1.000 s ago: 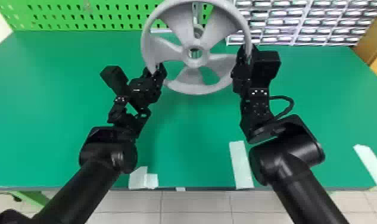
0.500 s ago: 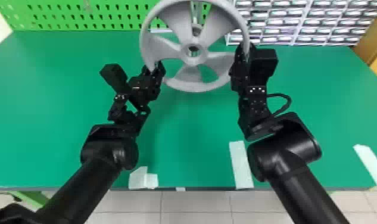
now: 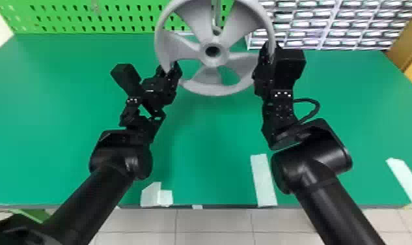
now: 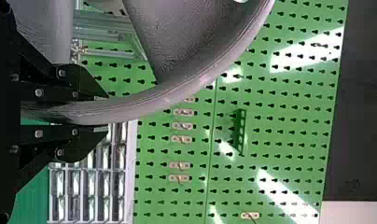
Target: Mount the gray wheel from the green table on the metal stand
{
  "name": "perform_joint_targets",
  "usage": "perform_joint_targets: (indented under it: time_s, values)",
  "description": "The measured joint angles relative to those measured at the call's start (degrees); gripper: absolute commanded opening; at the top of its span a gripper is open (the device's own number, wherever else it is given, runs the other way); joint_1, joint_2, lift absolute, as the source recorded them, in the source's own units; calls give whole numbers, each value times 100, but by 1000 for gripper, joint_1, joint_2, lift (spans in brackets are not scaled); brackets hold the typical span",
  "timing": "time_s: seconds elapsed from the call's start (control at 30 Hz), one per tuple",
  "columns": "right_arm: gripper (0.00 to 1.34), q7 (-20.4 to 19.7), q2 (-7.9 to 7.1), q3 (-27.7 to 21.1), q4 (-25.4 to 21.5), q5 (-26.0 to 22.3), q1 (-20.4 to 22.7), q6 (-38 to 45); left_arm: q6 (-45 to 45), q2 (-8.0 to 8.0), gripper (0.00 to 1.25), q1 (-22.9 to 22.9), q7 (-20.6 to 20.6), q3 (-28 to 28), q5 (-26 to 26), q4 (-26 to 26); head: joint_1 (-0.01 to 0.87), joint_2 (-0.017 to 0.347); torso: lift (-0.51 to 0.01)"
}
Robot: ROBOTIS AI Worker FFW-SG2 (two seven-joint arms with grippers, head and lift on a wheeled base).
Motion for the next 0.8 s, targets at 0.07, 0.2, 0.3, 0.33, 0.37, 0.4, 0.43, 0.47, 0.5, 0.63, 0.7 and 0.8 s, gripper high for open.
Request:
perform_joint_targets:
  time_s: [0.07,0.2,0.3,0.33,0.37,0.4,0.43,0.47,0.5,0.63,0.7,0.8]
  values:
    - [150,0,3,-3,23,1,-17,7,0,-6,354,-28,0,-9,0,43,867,52,-100]
    - [150,0,12,-4,70,-4,-48,15,0,-24,354,-70,0,-21,0,115,867,52,-100]
    - [150,-1,18,0,103,-9,-70,26,0,-38,354,-92,0,-23,-3,158,867,52,-100]
    - [150,-1,19,1,111,-11,-75,29,0,-41,354,-97,0,-24,-4,168,867,52,-100]
    - [150,-1,20,2,122,-13,-81,35,0,-43,354,-102,0,-24,-6,181,867,52,-100]
    - [150,-1,21,2,132,-14,-85,36,0,-45,354,-106,0,-24,-8,188,867,52,-100]
    - [150,-1,21,3,145,-15,-90,37,0,-46,354,-110,0,-24,-12,197,867,52,-100]
    - [150,-1,22,3,157,-15,-93,37,0,-47,354,-112,0,-24,-17,203,867,52,-100]
    - [150,-1,22,5,170,-15,-98,38,0,-47,354,-115,0,-22,-23,210,867,52,-100]
    - [150,-1,31,14,239,-25,-129,39,0,-58,354,-133,0,20,-64,258,867,52,-100]
    - [150,0,36,22,273,-34,-148,39,-2,-66,354,-139,0,53,-83,275,867,52,-100]
    - [150,0,39,39,337,-55,-187,39,-7,-72,354,-144,0,100,-118,296,867,52,-100]
